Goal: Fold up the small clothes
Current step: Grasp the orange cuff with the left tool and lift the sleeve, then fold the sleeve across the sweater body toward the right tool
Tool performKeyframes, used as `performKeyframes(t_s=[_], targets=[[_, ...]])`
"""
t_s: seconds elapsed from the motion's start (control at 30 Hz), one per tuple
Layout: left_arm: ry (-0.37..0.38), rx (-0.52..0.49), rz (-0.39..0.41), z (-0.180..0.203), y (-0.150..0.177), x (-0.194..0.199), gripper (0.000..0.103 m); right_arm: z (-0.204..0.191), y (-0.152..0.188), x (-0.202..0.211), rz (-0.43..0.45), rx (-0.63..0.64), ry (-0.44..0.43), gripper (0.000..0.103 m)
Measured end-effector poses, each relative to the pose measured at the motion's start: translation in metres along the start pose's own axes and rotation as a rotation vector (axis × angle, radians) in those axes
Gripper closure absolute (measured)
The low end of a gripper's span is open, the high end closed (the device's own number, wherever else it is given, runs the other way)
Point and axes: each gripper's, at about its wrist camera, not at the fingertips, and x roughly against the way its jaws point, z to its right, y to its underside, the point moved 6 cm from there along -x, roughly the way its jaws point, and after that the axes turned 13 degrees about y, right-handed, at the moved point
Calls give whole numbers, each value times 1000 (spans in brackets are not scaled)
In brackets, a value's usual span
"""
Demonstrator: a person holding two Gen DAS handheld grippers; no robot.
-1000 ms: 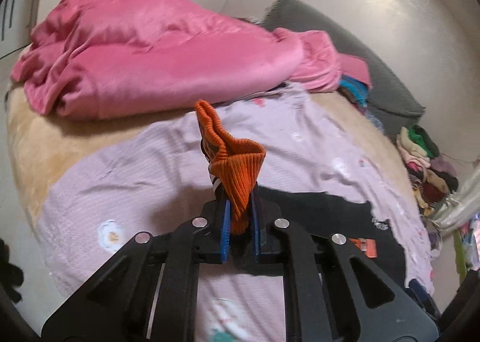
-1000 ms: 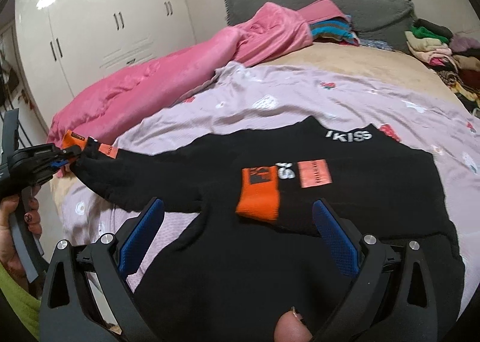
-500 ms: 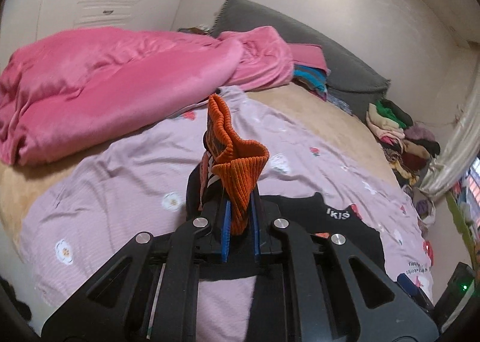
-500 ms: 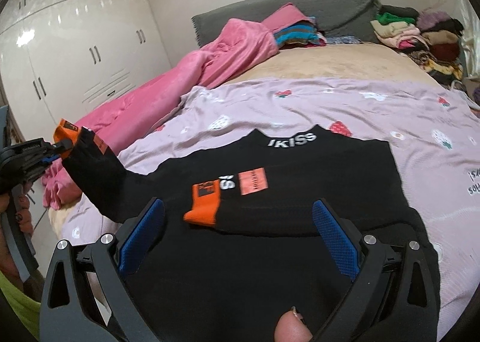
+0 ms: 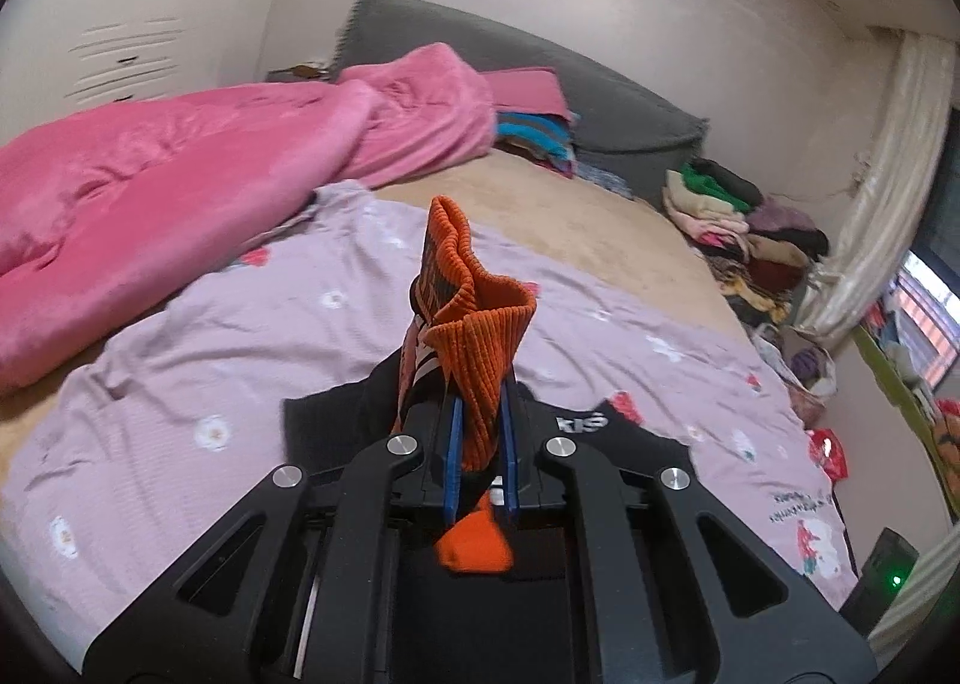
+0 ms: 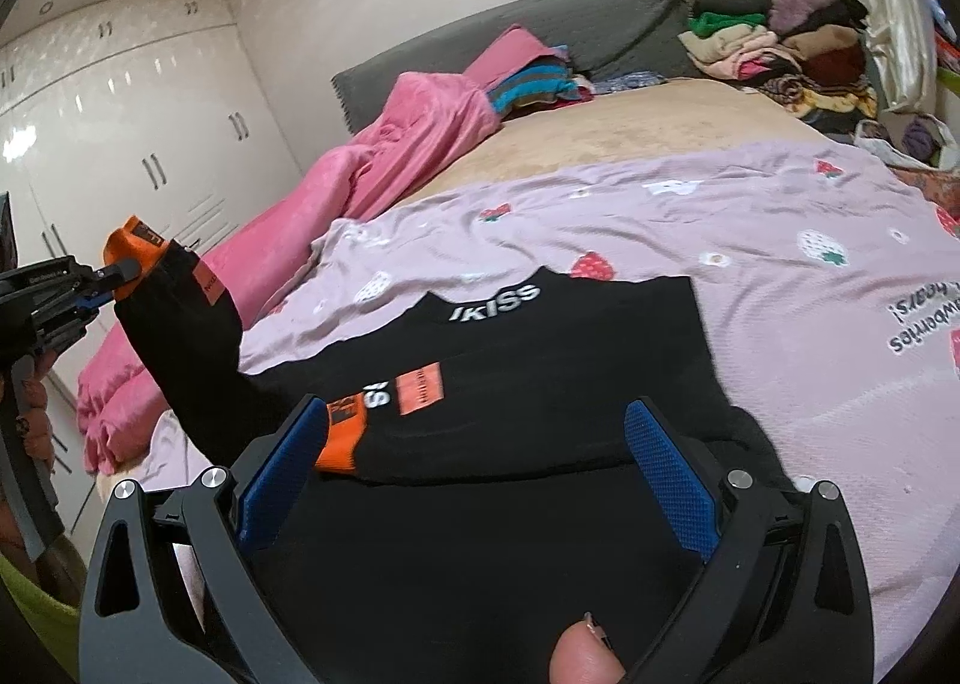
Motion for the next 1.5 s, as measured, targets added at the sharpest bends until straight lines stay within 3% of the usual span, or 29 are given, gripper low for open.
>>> performKeyframes(t_s=[0.47, 0.8, 1.2, 1.27, 1.4, 1.5], targets=[[148, -122, -118, 78, 44, -65, 99, 67, -3, 8, 18, -96, 95, 5], [203, -153, -272, 85, 103, -114, 99, 108, -3, 13, 24, -147, 183, 5], [313, -165, -445, 93, 160, -149, 97, 126, 1, 3, -3, -160, 260, 5], [347, -167, -486, 95, 171, -154, 93, 129, 3, -1, -23, -171, 267, 5], [424, -165, -557, 102, 190, -157, 62, 131, 7, -11, -57, -180, 287, 5], [444, -177, -581, 100, 196, -154, 55, 129, 11, -17, -82, -188, 282, 5]])
